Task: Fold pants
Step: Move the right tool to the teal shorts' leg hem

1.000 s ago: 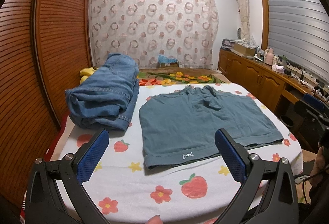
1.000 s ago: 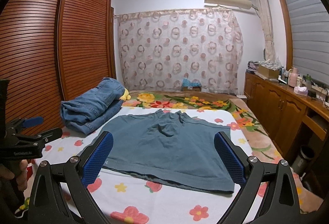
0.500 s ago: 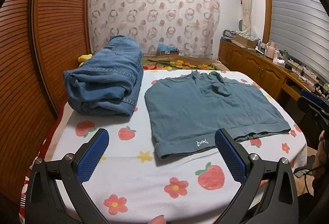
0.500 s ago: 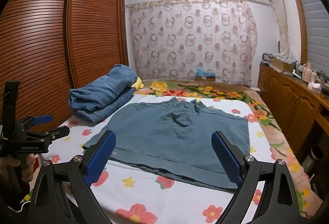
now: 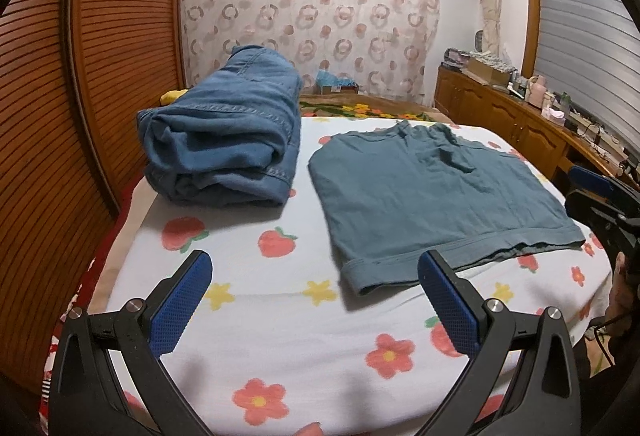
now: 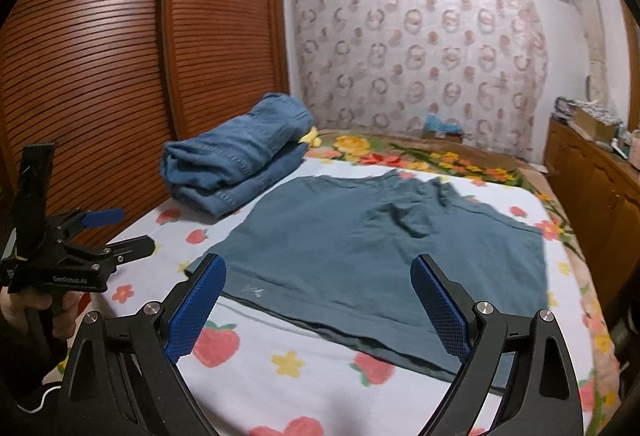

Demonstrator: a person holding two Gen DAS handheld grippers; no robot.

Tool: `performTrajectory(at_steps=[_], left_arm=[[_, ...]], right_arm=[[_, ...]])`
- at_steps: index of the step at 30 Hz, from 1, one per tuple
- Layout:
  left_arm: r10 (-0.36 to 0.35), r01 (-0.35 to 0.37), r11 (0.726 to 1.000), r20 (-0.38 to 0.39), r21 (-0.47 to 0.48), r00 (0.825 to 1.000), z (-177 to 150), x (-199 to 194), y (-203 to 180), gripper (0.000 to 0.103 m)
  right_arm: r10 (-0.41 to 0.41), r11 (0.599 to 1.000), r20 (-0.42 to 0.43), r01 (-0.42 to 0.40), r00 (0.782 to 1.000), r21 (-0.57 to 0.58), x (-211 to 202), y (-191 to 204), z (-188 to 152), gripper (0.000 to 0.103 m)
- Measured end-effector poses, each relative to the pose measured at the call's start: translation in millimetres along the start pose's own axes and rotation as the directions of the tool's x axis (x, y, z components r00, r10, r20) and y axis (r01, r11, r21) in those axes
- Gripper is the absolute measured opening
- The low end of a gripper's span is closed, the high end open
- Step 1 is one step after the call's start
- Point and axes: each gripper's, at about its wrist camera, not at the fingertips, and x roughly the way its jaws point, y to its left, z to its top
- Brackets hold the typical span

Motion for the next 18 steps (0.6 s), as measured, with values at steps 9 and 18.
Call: performTrajectory(at_steps=[9,18], left_arm=[[0.032,-0.033,0.999,-0.032,-0.013,0.999,-7.0,9.1,25.3,0.103],[0.044,-0.047,0.998,-0.062,-0.035,0.997,-15.8,16.3,44.9,0.103]], right_arm=[[0.116,0.992,-0.104,-0.121,0.988,-0.045,30.1,4.0,4.4,0.076],[0.199,0.968,-0.253,-0.23,0.947,-0.099,65.6,14.3,10.9,0.06]])
